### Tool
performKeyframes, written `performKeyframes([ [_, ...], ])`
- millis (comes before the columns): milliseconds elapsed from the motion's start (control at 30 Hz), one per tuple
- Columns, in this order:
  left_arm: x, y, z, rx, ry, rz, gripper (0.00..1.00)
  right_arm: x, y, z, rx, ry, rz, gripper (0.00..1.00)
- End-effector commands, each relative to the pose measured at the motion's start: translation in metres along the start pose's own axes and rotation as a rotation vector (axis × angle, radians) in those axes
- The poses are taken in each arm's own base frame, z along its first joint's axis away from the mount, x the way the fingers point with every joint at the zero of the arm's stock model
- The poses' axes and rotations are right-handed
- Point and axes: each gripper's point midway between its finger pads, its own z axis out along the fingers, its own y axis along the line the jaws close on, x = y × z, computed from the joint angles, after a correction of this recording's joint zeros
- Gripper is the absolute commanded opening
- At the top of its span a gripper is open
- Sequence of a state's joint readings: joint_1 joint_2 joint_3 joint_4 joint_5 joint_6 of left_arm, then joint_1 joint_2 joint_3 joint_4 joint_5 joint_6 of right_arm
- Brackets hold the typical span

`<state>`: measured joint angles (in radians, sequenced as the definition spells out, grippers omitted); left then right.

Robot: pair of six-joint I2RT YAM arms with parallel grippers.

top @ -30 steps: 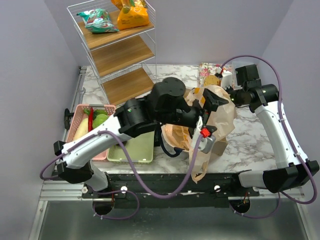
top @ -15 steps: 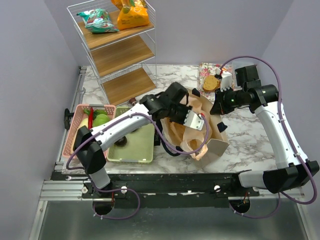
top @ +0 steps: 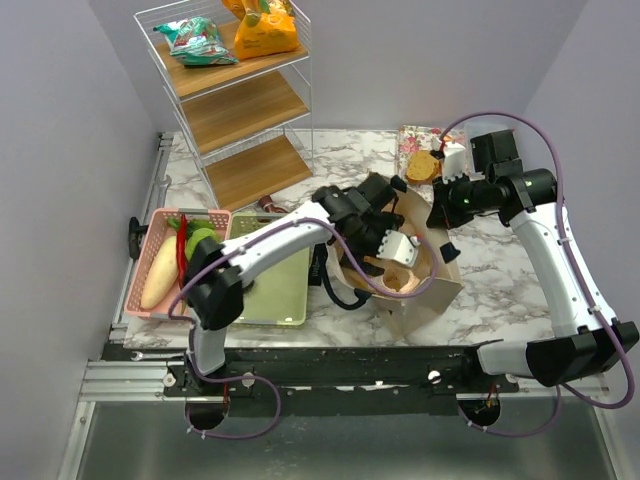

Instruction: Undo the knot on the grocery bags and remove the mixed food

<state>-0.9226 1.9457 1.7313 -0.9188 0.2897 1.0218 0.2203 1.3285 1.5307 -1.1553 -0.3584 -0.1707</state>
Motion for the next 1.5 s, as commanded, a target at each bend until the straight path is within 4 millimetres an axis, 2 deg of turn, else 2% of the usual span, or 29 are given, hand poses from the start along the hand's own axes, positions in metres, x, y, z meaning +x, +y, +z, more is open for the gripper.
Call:
performKeyframes([
  [0,-0.084,0.009,-0.129,-0.188,-0.245,0.044,0.98,0.013,-0.025,-0.001,0.129,0.034,-0.032,0.01],
  [67,-0.099,0.013,-0.159,-0.229,-0.287,0.027,0.98,0.021,-0.039,0.005,0.196,0.055,-0.025,0.01],
  [133,-0.104,0.018,-0.181,-0.270,-0.307,-0.013,0.98,0.027,-0.054,0.008,0.265,0.070,-0.014,0.01],
  [200,-0.106,0.023,-0.201,-0.310,-0.332,-0.066,0.98,0.025,-0.066,0.007,0.305,0.063,0.022,0.01],
  [267,-0.103,0.028,-0.218,-0.349,-0.359,-0.148,0.98,0.018,-0.067,0.004,0.290,0.040,0.052,0.02],
  [400,-0.087,0.027,-0.251,-0.394,-0.449,-0.375,0.98,0.002,-0.059,-0.010,0.268,-0.026,0.072,0.30],
  [533,-0.057,0.022,-0.283,-0.417,-0.505,-0.635,0.98,-0.010,-0.054,-0.030,0.271,-0.105,0.058,0.68],
  [600,-0.038,0.017,-0.296,-0.423,-0.498,-0.753,0.98,-0.024,-0.045,-0.044,0.256,-0.172,0.045,0.80],
  [767,0.015,-0.001,-0.326,-0.361,-0.529,-1.052,0.98,-0.064,-0.028,-0.077,0.227,-0.354,0.040,0.96],
  [900,0.058,-0.016,-0.347,-0.375,-0.550,-1.281,0.98,-0.094,-0.027,-0.085,0.216,-0.485,0.102,1.00],
  [1000,0.100,-0.030,-0.359,-0.441,-0.521,-1.428,0.98,-0.110,-0.037,-0.084,0.210,-0.550,0.146,1.00],
  [1100,0.139,-0.048,-0.367,-0.542,-0.492,-1.529,0.98,-0.116,-0.056,-0.085,0.230,-0.549,0.166,1.00],
  [1200,0.165,-0.064,-0.371,-0.672,-0.431,-1.551,0.98,-0.109,-0.080,-0.079,0.253,-0.527,0.185,1.00],
  [1300,0.172,-0.077,-0.372,-0.761,-0.361,-1.527,0.98,-0.101,-0.093,-0.068,0.266,-0.520,0.190,1.00],
  [1467,0.176,-0.089,-0.365,-0.813,-0.330,-1.532,0.98,-0.093,-0.090,-0.063,0.249,-0.520,0.193,1.00],
])
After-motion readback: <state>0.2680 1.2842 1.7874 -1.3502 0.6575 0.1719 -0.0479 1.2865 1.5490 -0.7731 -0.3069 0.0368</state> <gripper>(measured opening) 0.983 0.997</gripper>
